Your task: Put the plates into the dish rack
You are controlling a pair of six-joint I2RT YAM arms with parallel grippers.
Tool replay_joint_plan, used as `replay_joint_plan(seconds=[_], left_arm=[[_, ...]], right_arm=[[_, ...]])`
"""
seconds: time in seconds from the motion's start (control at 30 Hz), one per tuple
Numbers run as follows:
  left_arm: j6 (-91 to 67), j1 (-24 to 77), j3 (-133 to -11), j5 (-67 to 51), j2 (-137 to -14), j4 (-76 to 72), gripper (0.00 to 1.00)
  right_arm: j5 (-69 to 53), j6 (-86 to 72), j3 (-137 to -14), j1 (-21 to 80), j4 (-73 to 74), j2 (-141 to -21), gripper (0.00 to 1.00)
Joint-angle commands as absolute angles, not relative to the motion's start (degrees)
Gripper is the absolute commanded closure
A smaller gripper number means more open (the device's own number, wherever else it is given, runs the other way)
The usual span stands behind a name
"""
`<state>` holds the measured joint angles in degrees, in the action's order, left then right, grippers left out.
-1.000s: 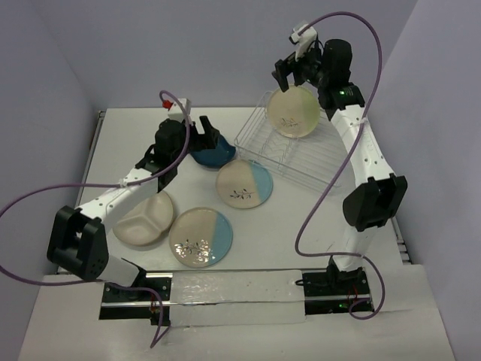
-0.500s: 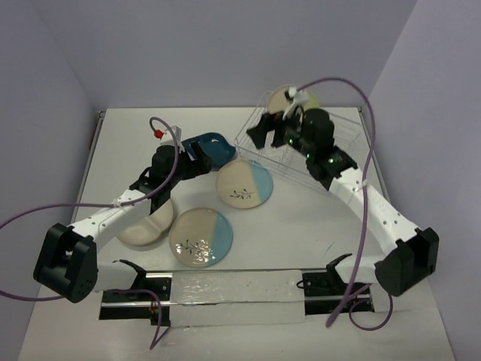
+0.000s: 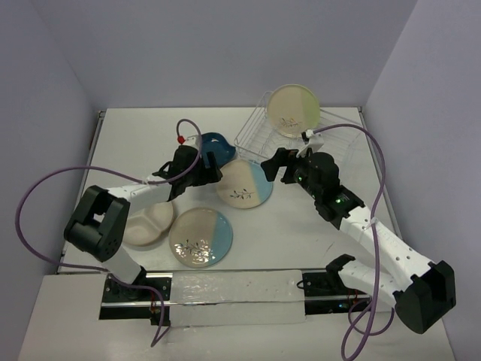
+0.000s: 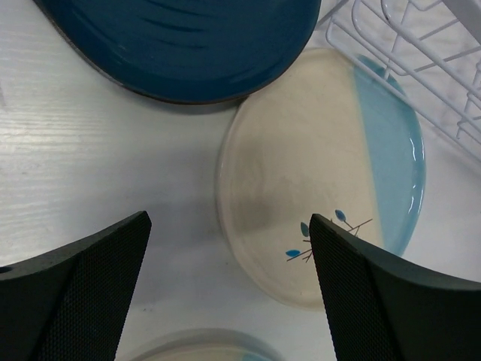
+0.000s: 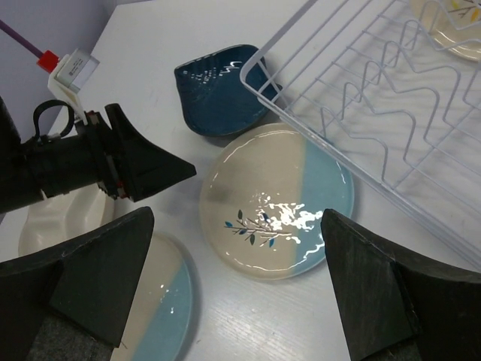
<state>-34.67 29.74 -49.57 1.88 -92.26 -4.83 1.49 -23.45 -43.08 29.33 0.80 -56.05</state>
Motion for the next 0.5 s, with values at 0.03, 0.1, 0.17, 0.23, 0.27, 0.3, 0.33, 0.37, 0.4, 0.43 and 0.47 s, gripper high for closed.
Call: replay_joint_plan(seconds=[0.03, 0.1, 0.17, 0.23, 0.27, 0.3, 0.33, 0.37, 0.4, 0.43, 0.47], left_arm=[[-31.5, 31.1, -54.6, -0.3, -95.4, -3.9, 0.08], [-30.0, 31.8, -55.0, -0.3, -96.5, -3.8, 0.09], [-29.8, 32.1, -55.6, 0.0, -97.6, -3.0, 0.11], [-29.6, 32.4, -57.2, 2.3, -100.3, -1.2, 0.17], [-29.5, 32.5, -57.8, 2.4, -101.2, -0.9, 0.20], [-29.3, 32.6, -58.2, 2.4, -101.9, -0.7, 0.23], [-29.2, 32.7, -58.3, 2.3, -102.2, -0.7, 0.24], [-28.9, 32.8, -58.2, 2.2, -102.2, -0.9, 0.24], [-28.7, 33.0, -58.1, 2.2, -102.2, -1.1, 0.28], [-28.6, 33.1, -58.0, 2.3, -102.3, -1.2, 0.34], [-28.6, 33.2, -57.8, 2.5, -102.3, -1.2, 0.39]], right_arm=[[8.3, -25.9, -41.7, 29.9, 1.1, -56.2, 0.00], [9.4, -26.3, -41.0, 29.9, 1.3, -56.9, 0.00], [9.7, -26.5, -40.7, 29.9, 1.4, -57.2, 0.00], [9.8, -27.0, -39.8, 29.9, 1.5, -57.5, 0.00], [9.6, -27.1, -39.4, 29.9, 1.4, -57.7, 0.00], [9.3, -27.3, -38.9, 29.9, 1.4, -57.8, 0.00], [8.9, -27.4, -38.6, 30.0, 1.4, -57.9, 0.00], [8.8, -27.6, -38.2, 30.2, 1.4, -58.1, 0.00], [8.6, -28.0, -37.8, 30.4, 1.4, -58.5, 0.00], [8.6, -28.3, -37.5, 30.7, 1.3, -58.8, 0.00], [8.7, -28.6, -37.3, 31.2, 1.2, -59.3, 0.00]])
